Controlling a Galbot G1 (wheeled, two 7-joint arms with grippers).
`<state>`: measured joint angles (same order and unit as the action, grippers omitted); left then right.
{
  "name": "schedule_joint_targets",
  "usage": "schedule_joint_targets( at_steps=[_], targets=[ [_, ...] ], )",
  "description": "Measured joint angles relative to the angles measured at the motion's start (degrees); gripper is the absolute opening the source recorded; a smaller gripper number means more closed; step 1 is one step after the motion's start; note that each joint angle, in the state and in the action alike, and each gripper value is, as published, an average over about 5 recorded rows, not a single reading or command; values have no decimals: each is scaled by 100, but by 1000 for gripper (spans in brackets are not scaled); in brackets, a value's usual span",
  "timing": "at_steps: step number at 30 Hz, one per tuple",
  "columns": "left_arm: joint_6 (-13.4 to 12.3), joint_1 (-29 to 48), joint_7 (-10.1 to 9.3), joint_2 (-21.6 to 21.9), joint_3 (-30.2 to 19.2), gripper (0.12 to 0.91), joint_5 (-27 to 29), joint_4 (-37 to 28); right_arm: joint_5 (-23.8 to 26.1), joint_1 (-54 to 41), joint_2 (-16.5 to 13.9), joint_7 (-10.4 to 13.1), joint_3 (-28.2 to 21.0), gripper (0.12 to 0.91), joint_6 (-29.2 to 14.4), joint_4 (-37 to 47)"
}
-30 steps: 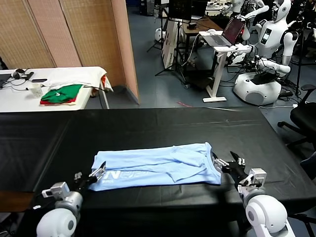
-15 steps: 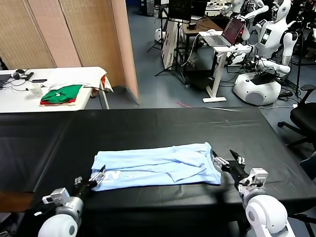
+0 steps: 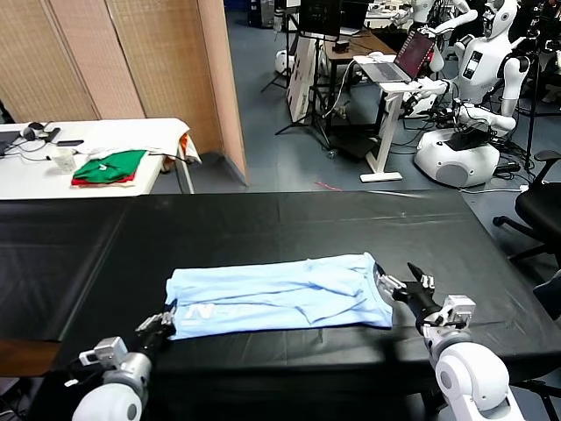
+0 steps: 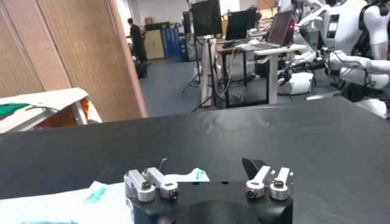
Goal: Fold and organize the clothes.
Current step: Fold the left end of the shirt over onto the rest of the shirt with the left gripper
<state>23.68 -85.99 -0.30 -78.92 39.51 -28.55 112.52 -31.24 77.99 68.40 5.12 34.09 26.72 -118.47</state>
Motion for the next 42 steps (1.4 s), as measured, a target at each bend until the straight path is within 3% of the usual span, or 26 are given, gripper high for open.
schedule_joint_targets(
  at_steps=[4, 8, 13, 16, 21, 25, 33, 42],
  targets=[
    [-62, 41, -2, 78, -28, 171, 325, 11, 0, -1, 13, 11, 2, 907, -7, -19],
    [-376, 93, 69, 276, -22, 171, 1076, -15, 0, -3, 22, 24, 2, 907, -9, -27],
    [-790, 131, 145, 832, 128, 171, 2191, -119, 6, -6, 41, 57, 6, 907, -7, -27],
    [-913, 99, 156, 1242, 287, 171, 2397, -209, 17, 14, 72, 74, 23, 907, -4, -32],
    [-893, -14, 149, 1789, 522, 171, 2250, -245, 94, 64, 149, 79, 38, 907, -4, -37],
    [-710, -45, 150, 1877, 478, 171, 1897, -12, 199, 124, 216, 69, 96, 907, -5, -62],
    [-207, 137, 182, 1389, -188, 171, 711, 724, 411, 351, 340, 33, 294, 907, -23, -175],
    [-156, 732, 173, 652, -1388, 171, 370, 595, 543, 644, 469, 24, 563, 907, -40, -306]
  ],
)
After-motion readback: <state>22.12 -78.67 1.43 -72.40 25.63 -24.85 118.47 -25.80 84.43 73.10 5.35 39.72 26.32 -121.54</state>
